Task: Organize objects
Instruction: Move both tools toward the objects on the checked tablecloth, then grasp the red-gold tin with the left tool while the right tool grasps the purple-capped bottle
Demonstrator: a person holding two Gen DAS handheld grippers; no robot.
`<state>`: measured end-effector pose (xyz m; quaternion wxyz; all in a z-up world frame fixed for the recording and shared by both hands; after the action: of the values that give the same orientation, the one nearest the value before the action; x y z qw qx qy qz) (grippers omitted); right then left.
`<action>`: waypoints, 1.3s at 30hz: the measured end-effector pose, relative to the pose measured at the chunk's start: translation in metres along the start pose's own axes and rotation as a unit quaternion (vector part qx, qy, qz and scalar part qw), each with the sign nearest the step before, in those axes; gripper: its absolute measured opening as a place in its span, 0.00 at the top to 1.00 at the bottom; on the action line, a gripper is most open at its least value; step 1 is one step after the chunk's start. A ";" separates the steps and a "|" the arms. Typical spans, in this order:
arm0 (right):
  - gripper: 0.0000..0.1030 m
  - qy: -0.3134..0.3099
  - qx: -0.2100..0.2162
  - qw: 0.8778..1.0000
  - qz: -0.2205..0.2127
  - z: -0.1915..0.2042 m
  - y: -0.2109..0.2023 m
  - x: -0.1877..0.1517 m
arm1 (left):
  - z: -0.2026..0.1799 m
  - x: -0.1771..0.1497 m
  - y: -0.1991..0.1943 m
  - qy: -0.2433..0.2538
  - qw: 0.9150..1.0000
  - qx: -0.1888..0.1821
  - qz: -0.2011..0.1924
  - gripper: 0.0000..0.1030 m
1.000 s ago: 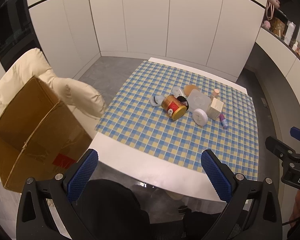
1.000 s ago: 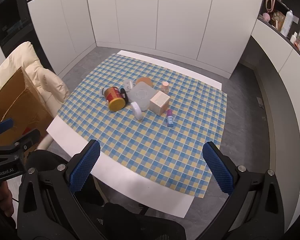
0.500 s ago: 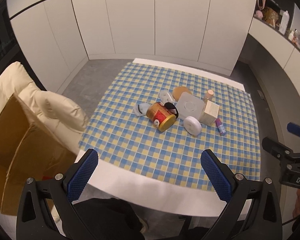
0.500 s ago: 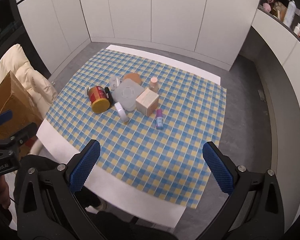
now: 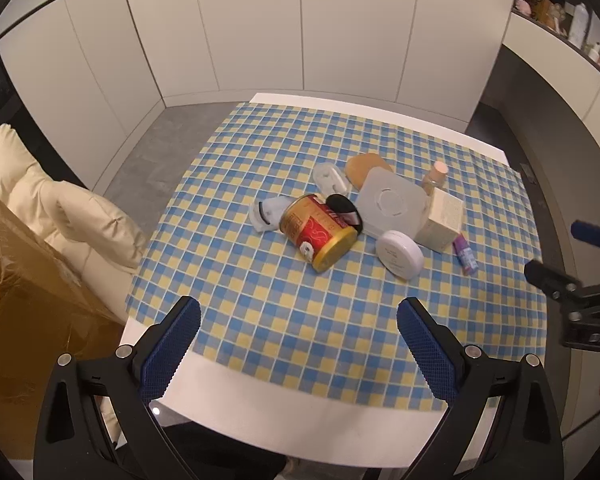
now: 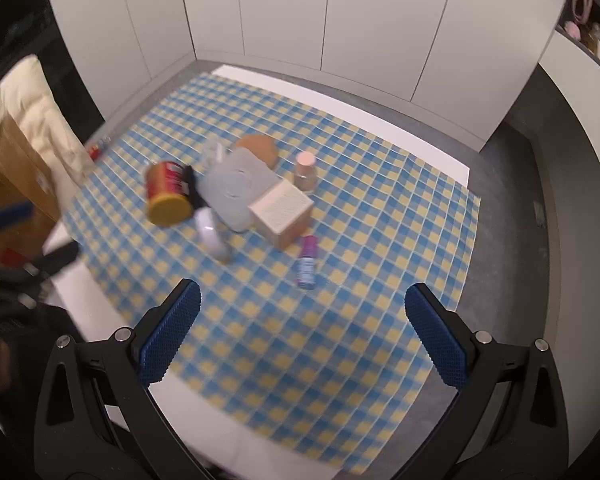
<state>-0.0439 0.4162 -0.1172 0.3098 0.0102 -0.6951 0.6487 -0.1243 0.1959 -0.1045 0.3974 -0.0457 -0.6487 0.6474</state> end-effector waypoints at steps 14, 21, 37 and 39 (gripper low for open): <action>0.24 0.029 0.010 0.997 0.065 -0.004 0.088 0.000 | 0.006 0.014 0.066 -0.047 0.999 -0.001 0.028 0.04; 0.33 0.035 0.011 0.996 0.087 -0.009 0.120 0.006 | 0.012 0.036 0.094 -0.074 0.997 0.002 0.038 0.04; 0.38 0.034 0.013 0.996 0.082 -0.009 0.147 0.011 | 0.021 0.039 0.157 -0.136 0.983 0.000 0.125 0.06; 0.43 0.038 0.012 0.996 0.078 -0.009 0.146 0.010 | 0.020 0.034 0.166 -0.145 0.979 -0.004 0.145 0.15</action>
<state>-0.1088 0.4513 -0.2441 0.2845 -0.0647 -0.6735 0.6791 -0.2345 0.2249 -0.2315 0.2006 -0.0462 -0.6883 0.6956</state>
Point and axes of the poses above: each gripper's, at about its wrist camera, not at the fingertips, and y roughly the way its jaws point, z to its left, x to its top, the point moved 1 cm from there along y, roughly the way its jaws point, and after that the axes turned 15 degrees about y, right-handed, at the moved point
